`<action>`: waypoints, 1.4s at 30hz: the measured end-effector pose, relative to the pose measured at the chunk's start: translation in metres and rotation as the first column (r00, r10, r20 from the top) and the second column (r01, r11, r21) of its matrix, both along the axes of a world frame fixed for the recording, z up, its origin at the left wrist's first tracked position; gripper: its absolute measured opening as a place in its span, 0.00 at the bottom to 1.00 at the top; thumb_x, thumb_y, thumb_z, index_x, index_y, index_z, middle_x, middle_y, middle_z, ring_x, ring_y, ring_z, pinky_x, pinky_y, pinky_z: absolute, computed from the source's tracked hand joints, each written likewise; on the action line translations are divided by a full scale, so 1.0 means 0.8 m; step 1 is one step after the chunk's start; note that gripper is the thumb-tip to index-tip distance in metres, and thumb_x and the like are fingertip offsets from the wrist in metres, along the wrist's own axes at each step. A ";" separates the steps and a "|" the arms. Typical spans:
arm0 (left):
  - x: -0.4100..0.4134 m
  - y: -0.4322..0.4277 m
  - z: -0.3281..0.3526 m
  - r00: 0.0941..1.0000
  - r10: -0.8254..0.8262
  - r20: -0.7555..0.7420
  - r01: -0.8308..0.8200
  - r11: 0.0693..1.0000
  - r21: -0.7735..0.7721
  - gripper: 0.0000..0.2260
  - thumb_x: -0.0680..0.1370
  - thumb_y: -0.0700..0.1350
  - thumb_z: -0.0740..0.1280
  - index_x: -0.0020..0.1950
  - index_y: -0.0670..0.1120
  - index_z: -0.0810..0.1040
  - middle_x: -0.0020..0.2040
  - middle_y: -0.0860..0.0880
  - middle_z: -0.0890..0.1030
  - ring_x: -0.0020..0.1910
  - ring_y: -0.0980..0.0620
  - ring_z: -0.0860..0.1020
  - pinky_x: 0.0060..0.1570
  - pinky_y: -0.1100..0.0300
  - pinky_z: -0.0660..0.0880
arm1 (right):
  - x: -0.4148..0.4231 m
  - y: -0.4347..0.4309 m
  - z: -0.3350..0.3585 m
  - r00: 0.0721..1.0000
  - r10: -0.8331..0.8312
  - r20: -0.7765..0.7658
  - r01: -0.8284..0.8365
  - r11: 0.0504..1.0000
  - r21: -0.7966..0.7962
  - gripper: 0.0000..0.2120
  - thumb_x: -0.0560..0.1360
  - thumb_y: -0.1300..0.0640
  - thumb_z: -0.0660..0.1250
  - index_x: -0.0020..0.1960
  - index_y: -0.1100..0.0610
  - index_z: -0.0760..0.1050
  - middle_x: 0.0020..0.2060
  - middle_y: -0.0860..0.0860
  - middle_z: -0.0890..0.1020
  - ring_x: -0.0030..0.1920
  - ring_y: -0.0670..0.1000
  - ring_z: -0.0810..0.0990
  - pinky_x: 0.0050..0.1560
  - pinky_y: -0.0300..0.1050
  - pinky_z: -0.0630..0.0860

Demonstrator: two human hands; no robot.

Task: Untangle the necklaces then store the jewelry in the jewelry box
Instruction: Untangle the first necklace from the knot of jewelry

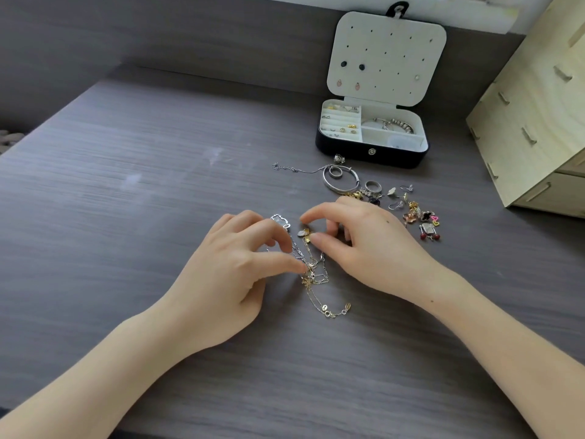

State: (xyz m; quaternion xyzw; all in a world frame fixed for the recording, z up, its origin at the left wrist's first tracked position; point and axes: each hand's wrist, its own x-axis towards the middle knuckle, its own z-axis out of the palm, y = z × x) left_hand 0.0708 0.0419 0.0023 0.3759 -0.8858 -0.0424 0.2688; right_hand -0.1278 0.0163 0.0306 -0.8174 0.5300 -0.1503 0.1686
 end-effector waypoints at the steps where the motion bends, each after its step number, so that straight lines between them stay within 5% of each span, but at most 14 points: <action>1: -0.002 0.000 0.002 0.999 0.018 -0.040 -0.017 1.000 0.011 0.21 0.67 0.34 0.56 0.49 0.54 0.79 0.48 0.53 0.78 0.45 0.49 0.73 0.42 0.52 0.69 | 0.000 -0.001 -0.002 1.000 -0.003 0.000 0.003 1.000 -0.006 0.08 0.75 0.49 0.65 0.54 0.44 0.76 0.36 0.44 0.72 0.37 0.42 0.67 0.42 0.41 0.64; 5: -0.012 -0.005 0.013 0.984 0.113 -0.139 -0.092 0.985 0.147 0.10 0.70 0.42 0.62 0.45 0.51 0.82 0.45 0.54 0.79 0.45 0.50 0.74 0.44 0.49 0.72 | 0.000 -0.003 -0.004 1.000 -0.004 0.021 0.005 1.000 -0.007 0.04 0.74 0.49 0.67 0.48 0.45 0.76 0.34 0.44 0.72 0.36 0.40 0.68 0.41 0.42 0.64; 12: -0.019 -0.036 0.026 0.994 0.006 0.105 -0.028 0.977 0.209 0.06 0.68 0.51 0.65 0.42 0.56 0.80 0.40 0.57 0.77 0.40 0.51 0.73 0.42 0.52 0.69 | -0.007 0.007 0.001 0.995 -0.026 0.100 0.028 1.000 -0.011 0.04 0.72 0.51 0.68 0.47 0.46 0.77 0.33 0.44 0.74 0.34 0.41 0.70 0.38 0.41 0.64; 16: -0.012 -0.045 0.029 0.990 0.038 0.134 -0.066 0.975 0.211 0.11 0.66 0.57 0.63 0.45 0.58 0.79 0.42 0.57 0.76 0.44 0.52 0.75 0.42 0.58 0.63 | -0.014 0.015 0.003 1.000 -0.004 0.019 0.003 0.999 0.043 0.06 0.70 0.48 0.70 0.47 0.45 0.76 0.37 0.42 0.73 0.37 0.38 0.68 0.40 0.39 0.65; 20: 0.008 -0.046 0.033 0.998 0.051 -0.031 -0.036 0.923 0.384 0.18 0.63 0.58 0.66 0.52 0.60 0.77 0.53 0.57 0.75 0.54 0.54 0.73 0.56 0.59 0.67 | -0.016 0.018 0.006 1.000 0.015 0.007 -0.016 0.995 0.098 0.08 0.70 0.49 0.70 0.48 0.43 0.75 0.40 0.42 0.74 0.39 0.38 0.69 0.40 0.31 0.63; 24: 0.023 -0.052 0.038 0.962 0.185 -0.199 -0.077 0.888 0.453 0.16 0.62 0.57 0.64 0.48 0.58 0.78 0.48 0.57 0.76 0.47 0.61 0.74 0.43 0.75 0.64 | -0.005 0.011 0.011 0.996 -0.018 0.090 0.012 0.998 0.067 0.07 0.73 0.48 0.67 0.50 0.45 0.76 0.39 0.43 0.75 0.38 0.40 0.70 0.40 0.35 0.64; 30: 0.018 -0.052 0.025 0.921 0.377 -0.098 -0.307 0.857 0.415 0.12 0.61 0.62 0.62 0.32 0.55 0.74 0.32 0.55 0.75 0.33 0.58 0.72 0.36 0.61 0.69 | 0.043 -0.023 0.017 0.996 0.041 -0.073 -0.045 0.997 -0.062 0.16 0.75 0.44 0.64 0.62 0.45 0.74 0.47 0.45 0.74 0.51 0.48 0.71 0.50 0.42 0.64; 34: 0.007 -0.042 0.022 0.906 0.423 0.005 -0.384 0.817 0.430 0.11 0.65 0.54 0.72 0.29 0.54 0.71 0.31 0.56 0.75 0.35 0.58 0.72 0.34 0.60 0.65 | 0.060 -0.034 0.012 0.975 0.133 -0.176 -0.144 0.988 -0.050 0.11 0.76 0.51 0.64 0.57 0.49 0.77 0.51 0.49 0.77 0.55 0.52 0.72 0.56 0.47 0.68; 38: 0.004 -0.040 0.022 0.886 0.461 0.046 -0.435 0.793 0.426 0.09 0.67 0.49 0.72 0.32 0.53 0.73 0.34 0.56 0.75 0.37 0.59 0.72 0.35 0.65 0.65 | 0.054 -0.036 0.017 0.995 0.104 -0.010 -0.104 0.995 0.001 0.04 0.73 0.58 0.66 0.47 0.53 0.78 0.40 0.45 0.78 0.38 0.40 0.73 0.41 0.37 0.66; 42: 0.007 -0.041 0.022 0.890 0.454 0.032 -0.415 0.780 0.468 0.07 0.67 0.45 0.72 0.36 0.53 0.74 0.34 0.55 0.74 0.34 0.62 0.71 0.34 0.64 0.64 | 0.021 -0.024 0.039 0.959 -0.015 0.283 -0.022 0.991 0.130 0.04 0.71 0.61 0.69 0.41 0.54 0.76 0.35 0.47 0.79 0.31 0.41 0.70 0.35 0.34 0.67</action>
